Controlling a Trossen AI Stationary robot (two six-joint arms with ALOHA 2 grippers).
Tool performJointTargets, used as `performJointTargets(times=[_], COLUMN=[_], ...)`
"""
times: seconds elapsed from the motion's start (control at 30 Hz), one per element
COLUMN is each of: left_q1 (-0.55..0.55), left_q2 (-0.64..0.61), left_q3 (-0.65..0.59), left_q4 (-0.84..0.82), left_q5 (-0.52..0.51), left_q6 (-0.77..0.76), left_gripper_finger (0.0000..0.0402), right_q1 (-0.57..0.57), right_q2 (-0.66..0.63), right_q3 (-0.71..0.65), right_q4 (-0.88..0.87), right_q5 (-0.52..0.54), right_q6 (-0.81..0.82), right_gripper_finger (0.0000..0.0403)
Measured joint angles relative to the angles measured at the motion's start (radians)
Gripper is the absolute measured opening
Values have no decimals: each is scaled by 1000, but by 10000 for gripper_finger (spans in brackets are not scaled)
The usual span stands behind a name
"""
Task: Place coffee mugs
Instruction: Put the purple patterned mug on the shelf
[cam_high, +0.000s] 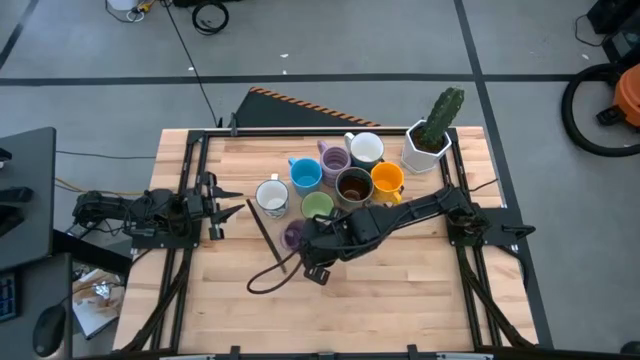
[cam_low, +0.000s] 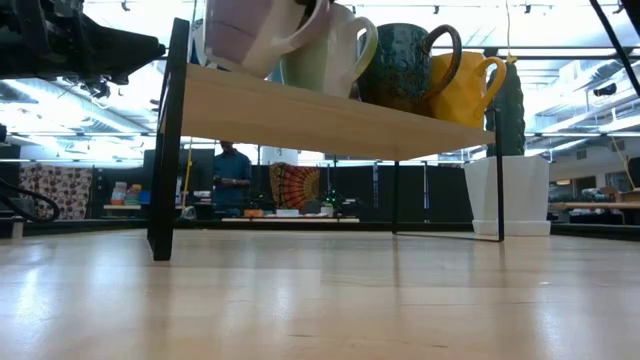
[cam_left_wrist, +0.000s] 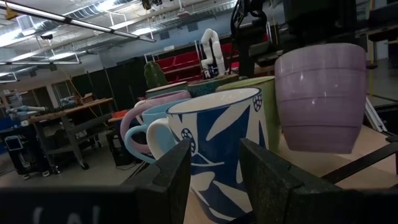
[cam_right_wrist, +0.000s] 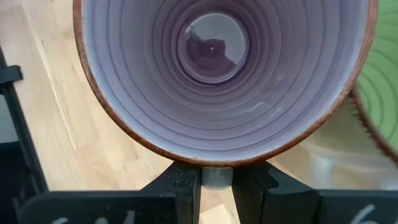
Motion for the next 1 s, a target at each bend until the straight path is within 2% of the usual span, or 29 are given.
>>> performJointTargets(times=[0.7, 1.0], left_q1=[0, 0], left_q2=[0, 0], left_q3=[0, 0], left_q4=[-3, -2], left_q5=[0, 0], left_q6=[0, 0], left_gripper_finger=[141, 141], right_q1=[-18, -28], right_q2=[24, 24], right_q3=[-10, -10], right_q4=[40, 40], right_q5=[-13, -15], right_q6=[-5, 47], right_gripper_finger=[73, 74])
